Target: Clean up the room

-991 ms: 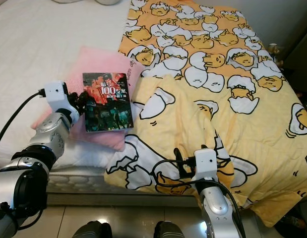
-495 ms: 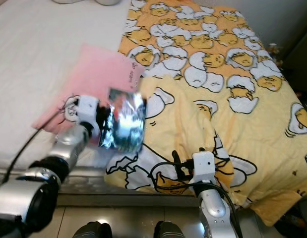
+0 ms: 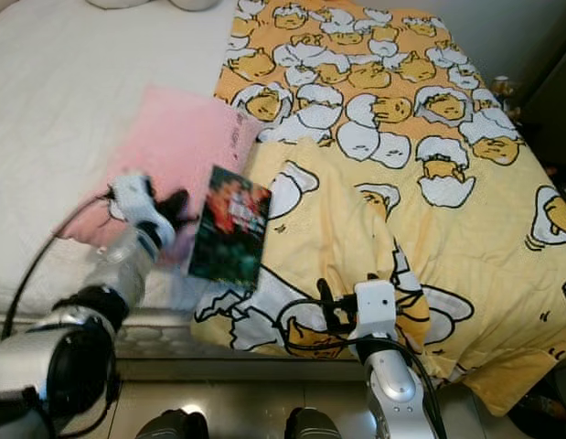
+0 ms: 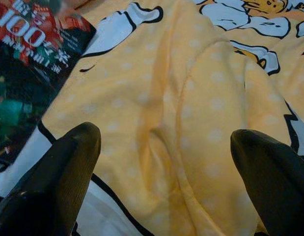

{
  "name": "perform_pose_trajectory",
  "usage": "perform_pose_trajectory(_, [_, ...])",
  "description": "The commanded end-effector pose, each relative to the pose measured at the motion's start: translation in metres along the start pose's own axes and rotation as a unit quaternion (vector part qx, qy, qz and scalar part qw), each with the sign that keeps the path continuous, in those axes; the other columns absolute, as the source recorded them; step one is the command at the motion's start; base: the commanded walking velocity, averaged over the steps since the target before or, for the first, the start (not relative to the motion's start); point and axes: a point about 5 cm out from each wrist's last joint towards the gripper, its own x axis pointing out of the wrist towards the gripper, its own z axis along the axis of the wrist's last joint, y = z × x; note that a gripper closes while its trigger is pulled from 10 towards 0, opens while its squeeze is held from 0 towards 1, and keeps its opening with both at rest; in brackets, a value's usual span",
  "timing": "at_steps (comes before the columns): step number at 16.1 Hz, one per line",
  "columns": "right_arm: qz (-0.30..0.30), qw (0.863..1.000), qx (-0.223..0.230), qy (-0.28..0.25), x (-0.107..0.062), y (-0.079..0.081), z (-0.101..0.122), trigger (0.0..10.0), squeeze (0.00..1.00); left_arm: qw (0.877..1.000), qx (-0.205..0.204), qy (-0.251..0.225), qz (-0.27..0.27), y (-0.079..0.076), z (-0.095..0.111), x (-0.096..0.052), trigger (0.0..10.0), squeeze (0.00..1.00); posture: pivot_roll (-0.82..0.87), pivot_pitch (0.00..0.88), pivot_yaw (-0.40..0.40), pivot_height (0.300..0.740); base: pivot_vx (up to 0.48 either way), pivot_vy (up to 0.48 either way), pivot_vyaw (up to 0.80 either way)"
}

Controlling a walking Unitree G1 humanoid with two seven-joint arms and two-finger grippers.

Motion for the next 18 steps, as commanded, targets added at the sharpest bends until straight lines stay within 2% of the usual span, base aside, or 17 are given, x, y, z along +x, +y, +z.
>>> perform_pose_trajectory(1, [-0.009,1.0,-0.003,-0.002,-0.002,-0.003,0.0,10.0,0.0,0.999,0.011,-0.045,-0.011,-0.006,0.026,0.007,0.0,0.0,-0.12,0.095,-0.011,0.74,0.0,0.0,0.0])
perform_pose_trajectory(3, [-0.009,1.0,-0.002,0.0,-0.003,-0.002,-0.002,10.0,0.0,0.991,0.115,-0.065,-0.019,-0.009,0.039,0.008,0.0,0.0,-0.12,0.104,-0.008,0.74,0.0,0.0,0.0])
perform_pose_trajectory(4, [-0.008,1.0,-0.001,0.0,-0.003,-0.001,-0.002,10.0,0.0,0.983,0.173,-0.061,-0.011,-0.009,0.041,0.008,0.0,0.0,-0.12,0.104,-0.008,0.74,0.0,0.0,0.0])
perform_pose_trajectory(5, [-0.008,1.0,0.0,0.0,-0.003,0.0,-0.002,10.0,0.0,0.978,0.2,-0.062,-0.007,-0.01,0.044,0.009,0.0,0.0,-0.12,0.104,-0.008,0.74,0.0,0.0,0.0])
perform_pose_trajectory(6, [-0.008,1.0,0.001,-0.001,-0.003,0.0,-0.002,10.0,0.0,0.971,0.224,-0.077,-0.025,-0.016,0.05,0.01,10.0,0.0,-0.11,0.113,-0.001,0.74,0.0,0.0,0.0])
perform_pose_trajectory(7, [-0.009,1.0,0.002,-0.003,-0.003,0.0,-0.001,10.0,0.0,0.964,0.247,-0.093,-0.04,-0.022,0.055,0.009,10.0,0.0,-0.11,0.114,0.001,0.74,0.0,0.0,0.0])
perform_pose_trajectory(8, [-0.015,1.0,0.002,-0.005,-0.005,-0.002,0.0,10.0,0.0,0.946,0.29,-0.123,-0.072,-0.03,0.061,0.004,10.0,0.0,-0.11,0.115,0.005,0.74,0.0,0.0,0.0])
perform_pose_trajectory(9, [-0.019,1.0,0.0,-0.006,-0.007,-0.004,0.0,10.0,0.0,0.938,0.304,-0.125,-0.106,-0.037,0.06,-0.001,10.0,1.0,-0.11,0.115,0.006,0.74,0.0,0.0,0.0])
perform_pose_trajectory(10, [-0.027,1.0,-0.002,-0.004,-0.011,-0.007,-0.002,10.0,0.0,0.924,0.329,-0.125,-0.151,-0.048,0.054,-0.015,10.0,1.0,-0.11,0.114,0.007,0.74,0.0,0.0,0.0])
perform_pose_trajectory(12, [-0.033,0.999,-0.005,-0.002,-0.014,-0.01,-0.004,10.0,0.0,0.914,0.341,-0.113,-0.187,-0.06,0.041,-0.032,10.0,1.0,-0.1,0.114,0.0,0.74,0.0,0.0,0.0])
perform_pose_trajectory(13, [-0.03,1.0,-0.006,0.002,-0.014,-0.009,-0.006,10.0,0.0,0.921,0.329,-0.083,-0.193,-0.063,0.022,-0.037,10.0,1.0,-0.08,0.115,-0.007,0.74,0.0,0.0,0.0])
perform_pose_trajectory(15, [-0.024,1.0,-0.006,0.002,-0.011,-0.007,-0.006,10.0,0.0,0.927,0.332,-0.036,-0.171,-0.058,-0.004,-0.038,10.0,1.0,-0.08,0.112,-0.013,0.74,0.0,0.0,0.0])
perform_pose_trajectory(17, [-0.022,1.0,0.0,-0.007,-0.009,-0.005,-0.002,10.0,0.0,0.936,0.326,-0.005,-0.135,-0.048,-0.018,-0.039,10.0,1.0,-0.09,0.113,-0.014,0.74,0.0,0.0,0.0])
perform_pose_trajectory(18, [-0.014,0.999,0.019,-0.022,-0.01,-0.004,0.003,10.0,0.0,0.937,0.333,0.004,-0.107,-0.038,-0.023,-0.038,10.0,1.0,-0.09,0.113,-0.014,0.74,0.0,0.0,0.0])
